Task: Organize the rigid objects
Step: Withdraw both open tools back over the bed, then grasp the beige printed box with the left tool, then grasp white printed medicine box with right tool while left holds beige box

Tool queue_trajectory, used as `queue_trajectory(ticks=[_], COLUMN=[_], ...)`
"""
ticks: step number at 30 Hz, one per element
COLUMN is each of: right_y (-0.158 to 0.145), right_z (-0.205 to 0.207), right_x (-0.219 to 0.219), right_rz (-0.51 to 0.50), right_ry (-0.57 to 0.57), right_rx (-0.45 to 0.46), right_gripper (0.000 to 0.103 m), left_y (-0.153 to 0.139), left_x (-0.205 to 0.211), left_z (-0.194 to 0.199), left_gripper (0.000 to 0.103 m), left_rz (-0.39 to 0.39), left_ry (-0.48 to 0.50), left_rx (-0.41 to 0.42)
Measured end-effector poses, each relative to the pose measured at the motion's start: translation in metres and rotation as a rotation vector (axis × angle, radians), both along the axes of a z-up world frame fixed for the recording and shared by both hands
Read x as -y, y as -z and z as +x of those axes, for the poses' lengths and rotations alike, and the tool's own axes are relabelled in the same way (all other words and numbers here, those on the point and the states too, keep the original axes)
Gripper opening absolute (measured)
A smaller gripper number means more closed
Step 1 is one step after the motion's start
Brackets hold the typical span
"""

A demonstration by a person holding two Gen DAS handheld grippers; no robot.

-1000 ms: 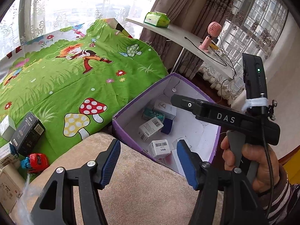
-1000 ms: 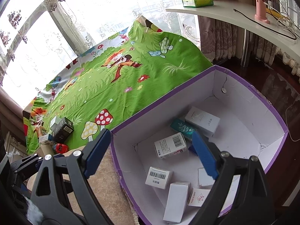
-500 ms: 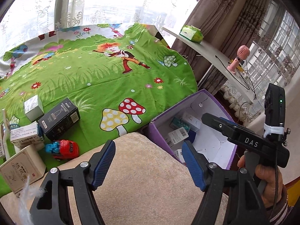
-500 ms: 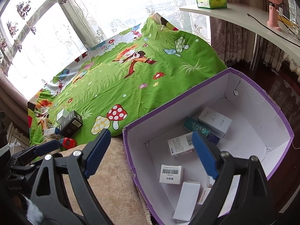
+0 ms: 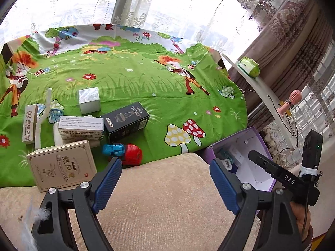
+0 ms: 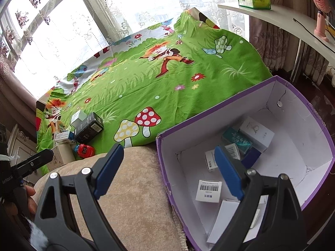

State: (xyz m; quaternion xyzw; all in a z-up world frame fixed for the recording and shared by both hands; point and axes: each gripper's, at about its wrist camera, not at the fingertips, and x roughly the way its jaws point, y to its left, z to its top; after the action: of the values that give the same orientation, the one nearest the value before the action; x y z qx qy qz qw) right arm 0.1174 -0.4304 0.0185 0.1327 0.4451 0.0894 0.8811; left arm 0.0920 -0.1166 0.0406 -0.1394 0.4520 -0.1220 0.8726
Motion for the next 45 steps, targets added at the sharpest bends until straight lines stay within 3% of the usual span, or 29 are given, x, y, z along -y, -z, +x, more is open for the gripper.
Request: queue_trajectory(ticks=[17,26,34,45], right_y=[-0.001,0.002,0.002,0.006], right_z=[0.008,0.014,0.017,0.021], right_x=[-0.051,-0.091,-0.119,-0.139], right_rz=[-0.029,-0.081,-0.124,-0.151], right_ry=[-0.137,-0.245,-0.322,-0.369], right_rx=[-0.002,-0.006,-0.005,-0.016], right_gripper=[0.09,0.09,0.09,0.09], left_y=[0.016,0.032,0.039,0.044], left_x=[-0.088,-0.09,-0.095,-0.099], left_z=[-0.011,0.009,0.021,0.025], left_gripper=[0.094,0.101,0.103,0.103], left_rz=[0.007,0.068,0.127,0.122], left_ry=[-0.242,-0.243,-0.279,-0.272], left_rx=[-0.065,-0.17,-0.212,-0.241])
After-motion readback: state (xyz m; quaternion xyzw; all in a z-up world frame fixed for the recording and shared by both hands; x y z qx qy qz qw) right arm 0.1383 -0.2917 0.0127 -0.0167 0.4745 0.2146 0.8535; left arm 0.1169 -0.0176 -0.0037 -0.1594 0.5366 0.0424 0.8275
